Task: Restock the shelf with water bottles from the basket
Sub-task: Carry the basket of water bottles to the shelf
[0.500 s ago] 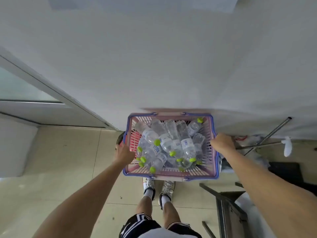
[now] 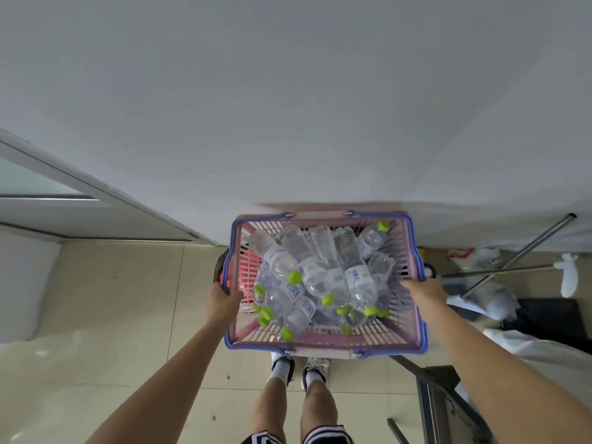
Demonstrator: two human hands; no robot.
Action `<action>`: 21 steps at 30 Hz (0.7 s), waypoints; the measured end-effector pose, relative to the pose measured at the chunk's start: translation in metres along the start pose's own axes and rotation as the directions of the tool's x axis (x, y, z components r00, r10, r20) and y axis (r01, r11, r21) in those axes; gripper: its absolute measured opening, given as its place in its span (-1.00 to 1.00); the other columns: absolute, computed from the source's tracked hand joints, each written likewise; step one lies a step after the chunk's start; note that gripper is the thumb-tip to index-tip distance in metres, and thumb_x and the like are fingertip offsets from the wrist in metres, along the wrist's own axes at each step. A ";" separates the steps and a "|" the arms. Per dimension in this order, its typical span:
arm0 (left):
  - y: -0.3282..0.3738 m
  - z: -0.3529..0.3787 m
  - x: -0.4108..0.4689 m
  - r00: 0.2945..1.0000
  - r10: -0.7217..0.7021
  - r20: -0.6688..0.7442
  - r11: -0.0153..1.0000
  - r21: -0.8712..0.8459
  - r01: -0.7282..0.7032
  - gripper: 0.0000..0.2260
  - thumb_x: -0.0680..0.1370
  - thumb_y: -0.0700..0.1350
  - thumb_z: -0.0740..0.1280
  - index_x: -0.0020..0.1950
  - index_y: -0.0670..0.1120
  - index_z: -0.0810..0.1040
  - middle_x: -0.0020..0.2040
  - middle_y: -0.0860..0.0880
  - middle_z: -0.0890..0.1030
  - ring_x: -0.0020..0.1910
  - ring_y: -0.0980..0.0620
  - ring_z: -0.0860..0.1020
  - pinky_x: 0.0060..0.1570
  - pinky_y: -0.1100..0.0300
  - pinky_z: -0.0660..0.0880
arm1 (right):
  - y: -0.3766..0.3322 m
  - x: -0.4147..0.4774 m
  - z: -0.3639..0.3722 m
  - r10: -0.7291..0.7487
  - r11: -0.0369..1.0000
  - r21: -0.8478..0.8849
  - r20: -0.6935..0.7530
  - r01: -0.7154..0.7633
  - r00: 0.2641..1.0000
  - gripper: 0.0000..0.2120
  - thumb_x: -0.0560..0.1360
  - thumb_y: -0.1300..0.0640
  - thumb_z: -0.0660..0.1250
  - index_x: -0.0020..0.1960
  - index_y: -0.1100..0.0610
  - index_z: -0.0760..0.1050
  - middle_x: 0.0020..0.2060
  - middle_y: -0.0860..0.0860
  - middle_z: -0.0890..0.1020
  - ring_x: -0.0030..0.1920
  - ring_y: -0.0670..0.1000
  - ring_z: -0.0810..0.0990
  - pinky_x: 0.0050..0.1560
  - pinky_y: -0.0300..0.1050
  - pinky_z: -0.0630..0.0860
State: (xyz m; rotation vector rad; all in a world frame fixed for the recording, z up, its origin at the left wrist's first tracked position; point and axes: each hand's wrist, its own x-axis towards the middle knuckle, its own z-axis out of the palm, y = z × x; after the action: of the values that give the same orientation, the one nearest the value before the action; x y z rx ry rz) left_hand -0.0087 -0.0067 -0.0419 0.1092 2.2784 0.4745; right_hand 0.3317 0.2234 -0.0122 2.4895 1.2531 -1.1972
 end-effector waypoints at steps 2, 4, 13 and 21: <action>-0.001 0.006 0.005 1.000 -0.010 0.009 0.996 -0.084 0.011 -0.75 0.52 -0.21 0.44 0.14 -0.20 0.48 -0.08 -0.17 0.60 -0.22 -0.06 0.56 -0.34 0.13 0.47 | 0.004 0.002 0.006 0.043 0.996 0.078 -0.024 -0.041 0.999 -0.47 0.46 0.05 0.53 0.27 0.38 0.53 0.02 0.29 0.63 0.06 0.29 0.64 0.12 0.20 0.60; -0.003 0.010 0.010 0.999 -0.017 0.037 0.989 -0.147 0.022 -0.77 0.53 -0.21 0.45 0.14 -0.21 0.51 -0.13 -0.12 0.61 -0.23 -0.05 0.58 -0.31 0.12 0.50 | 0.008 0.006 0.011 0.005 0.997 0.077 -0.064 0.000 0.998 -0.52 0.48 0.08 0.51 0.23 0.40 0.53 0.05 0.33 0.64 0.02 0.29 0.63 0.06 0.20 0.61; -0.003 0.008 0.047 0.987 -0.004 0.161 0.979 -0.201 0.037 -0.73 0.50 -0.10 0.54 0.07 -0.27 0.64 -0.10 -0.32 0.68 -0.20 -0.22 0.65 -0.12 -0.09 0.65 | 0.013 0.028 0.005 -0.160 0.987 0.013 -0.017 0.161 0.987 -0.69 0.47 0.26 0.47 -0.29 0.14 0.35 -0.34 0.11 0.51 -0.15 0.28 0.64 -0.11 0.21 0.61; 0.013 0.009 0.026 0.999 0.043 -0.015 0.997 -0.059 -0.044 -0.84 0.54 -0.18 0.44 -0.02 -0.29 0.63 -0.20 -0.28 0.67 -0.38 -0.12 0.59 -0.41 0.19 0.52 | 0.026 0.053 0.009 -0.214 0.976 0.036 -0.027 0.215 0.976 -0.89 0.35 0.30 0.45 -0.18 0.31 0.55 -0.36 0.18 0.61 -0.34 0.23 0.64 -0.41 0.01 0.52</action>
State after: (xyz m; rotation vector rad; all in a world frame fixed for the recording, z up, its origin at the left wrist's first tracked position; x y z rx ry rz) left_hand -0.0204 0.0138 -0.0606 0.1260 2.2773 0.5668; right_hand 0.3630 0.2362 -0.0614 2.4516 1.5535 -1.2519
